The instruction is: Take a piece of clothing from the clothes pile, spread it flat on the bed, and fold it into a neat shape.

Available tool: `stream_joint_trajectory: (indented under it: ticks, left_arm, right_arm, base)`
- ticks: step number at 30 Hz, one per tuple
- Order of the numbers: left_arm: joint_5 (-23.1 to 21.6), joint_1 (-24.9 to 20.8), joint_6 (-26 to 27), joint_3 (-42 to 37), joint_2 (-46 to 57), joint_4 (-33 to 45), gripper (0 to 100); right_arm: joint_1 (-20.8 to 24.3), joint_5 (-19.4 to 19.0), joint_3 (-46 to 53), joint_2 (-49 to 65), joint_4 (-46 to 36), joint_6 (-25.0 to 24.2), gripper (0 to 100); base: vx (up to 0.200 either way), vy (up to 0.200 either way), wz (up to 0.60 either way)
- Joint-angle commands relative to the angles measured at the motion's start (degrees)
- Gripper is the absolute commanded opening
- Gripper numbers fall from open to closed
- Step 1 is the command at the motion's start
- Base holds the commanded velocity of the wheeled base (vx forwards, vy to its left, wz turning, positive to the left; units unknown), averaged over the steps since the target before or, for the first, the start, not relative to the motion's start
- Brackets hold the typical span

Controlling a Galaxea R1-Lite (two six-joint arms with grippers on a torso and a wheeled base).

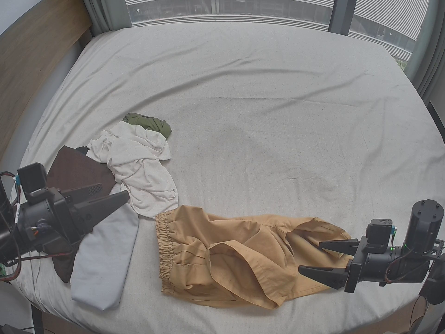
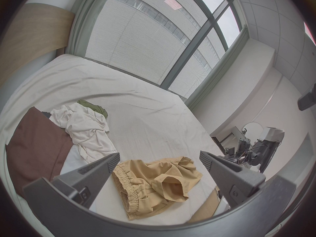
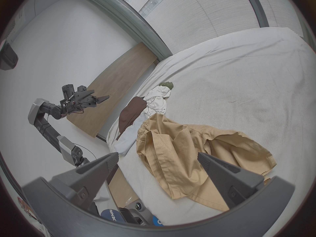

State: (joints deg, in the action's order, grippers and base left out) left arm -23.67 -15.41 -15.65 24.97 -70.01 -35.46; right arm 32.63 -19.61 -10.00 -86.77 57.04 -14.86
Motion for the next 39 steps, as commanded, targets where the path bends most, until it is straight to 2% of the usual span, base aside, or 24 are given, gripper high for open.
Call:
stream_joint_trajectory:
  ticks: [1,21,27,39]
  left_arm:
    - [-0.1,0.3,-0.1,-2.6,-5.0,-1.9,100]
    - [-1.0,-0.1,-2.1,-5.7,-13.9,-3.2,100]
    - [-1.1,-0.6,-2.1,-7.8,-18.3,-7.7,100]
    - [-0.8,-0.9,-1.8,-12.7,-28.6,-21.7,100]
  right_arm:
    - [-0.1,-0.1,0.1,-0.2,0.0,-0.1,100]
    - [-0.6,-0.2,0.1,-0.2,0.0,-0.1,100]
    - [-1.0,-0.2,0.1,-0.9,0.0,-0.1,100]
    - [-1.0,-0.2,0.1,-1.1,0.0,-0.1,100]
  base:
    - [0.0,0.0,0.0]
    - [0.0,0.0,0.0]
    - [0.0,0.0,0.0]
    - [0.0,0.0,0.0]
